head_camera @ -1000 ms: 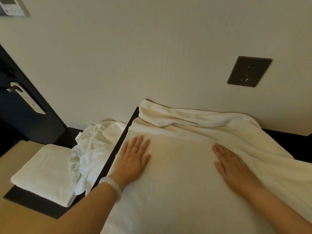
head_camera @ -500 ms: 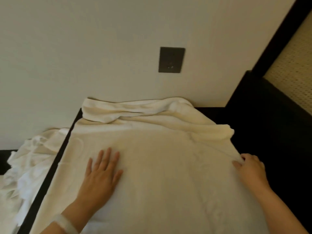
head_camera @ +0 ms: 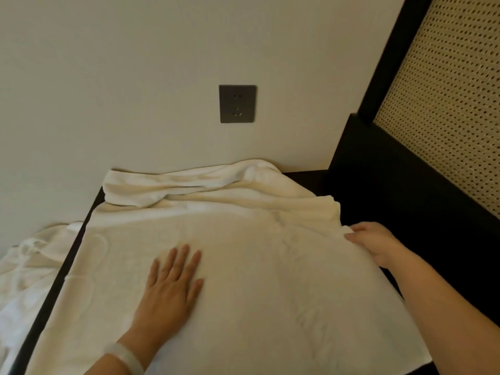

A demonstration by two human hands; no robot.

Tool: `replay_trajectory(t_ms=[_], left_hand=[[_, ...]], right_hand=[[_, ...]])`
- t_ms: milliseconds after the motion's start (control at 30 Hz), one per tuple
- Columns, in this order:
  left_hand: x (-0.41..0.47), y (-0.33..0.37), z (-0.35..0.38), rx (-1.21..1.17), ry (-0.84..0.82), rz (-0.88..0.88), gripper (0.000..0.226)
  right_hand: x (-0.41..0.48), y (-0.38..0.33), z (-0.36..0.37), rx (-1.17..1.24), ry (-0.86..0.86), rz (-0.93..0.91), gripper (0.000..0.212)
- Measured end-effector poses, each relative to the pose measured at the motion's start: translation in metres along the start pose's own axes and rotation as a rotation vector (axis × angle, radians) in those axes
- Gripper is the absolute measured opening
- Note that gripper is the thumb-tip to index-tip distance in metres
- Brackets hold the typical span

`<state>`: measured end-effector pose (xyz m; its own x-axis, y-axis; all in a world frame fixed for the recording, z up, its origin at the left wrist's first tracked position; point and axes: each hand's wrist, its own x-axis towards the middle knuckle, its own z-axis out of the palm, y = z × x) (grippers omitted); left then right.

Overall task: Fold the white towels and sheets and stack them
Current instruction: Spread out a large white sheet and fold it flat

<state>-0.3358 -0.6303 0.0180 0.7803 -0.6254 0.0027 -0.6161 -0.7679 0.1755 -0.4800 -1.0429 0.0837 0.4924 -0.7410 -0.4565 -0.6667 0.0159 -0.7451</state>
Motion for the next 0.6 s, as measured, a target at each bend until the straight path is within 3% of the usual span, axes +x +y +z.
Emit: replay_trajectory(t_ms=[100, 233, 367, 467, 567, 600], left_hand=[[-0.01, 0.001, -0.003, 0.005, 0.015, 0.012, 0.082], [-0.035, 0.004, -0.005, 0.031, -0.014, 0.001, 0.068], [-0.057, 0.007, -0.002, 0.015, -0.014, 0.013, 0.065], [-0.059, 0.007, -0.001, 0.002, 0.015, 0.025, 0.067], [-0.049, 0.008, -0.004, -0.005, 0.019, 0.006, 0.07], [-0.045, 0.01, -0.005, -0.004, 0.013, -0.001, 0.071]], right_hand=[[0.003, 0.017, -0.001, -0.048, 0.155, -0.015, 0.031], [0.002, 0.039, -0.008, -0.193, 0.115, -0.011, 0.021], [-0.003, 0.041, -0.013, -0.126, 0.094, -0.095, 0.02], [-0.007, 0.044, -0.02, -0.116, 0.182, -0.151, 0.017], [-0.016, 0.052, -0.029, -0.33, 0.224, -0.135, 0.002], [-0.02, 0.054, -0.029, -0.426, 0.177, -0.106, 0.01]])
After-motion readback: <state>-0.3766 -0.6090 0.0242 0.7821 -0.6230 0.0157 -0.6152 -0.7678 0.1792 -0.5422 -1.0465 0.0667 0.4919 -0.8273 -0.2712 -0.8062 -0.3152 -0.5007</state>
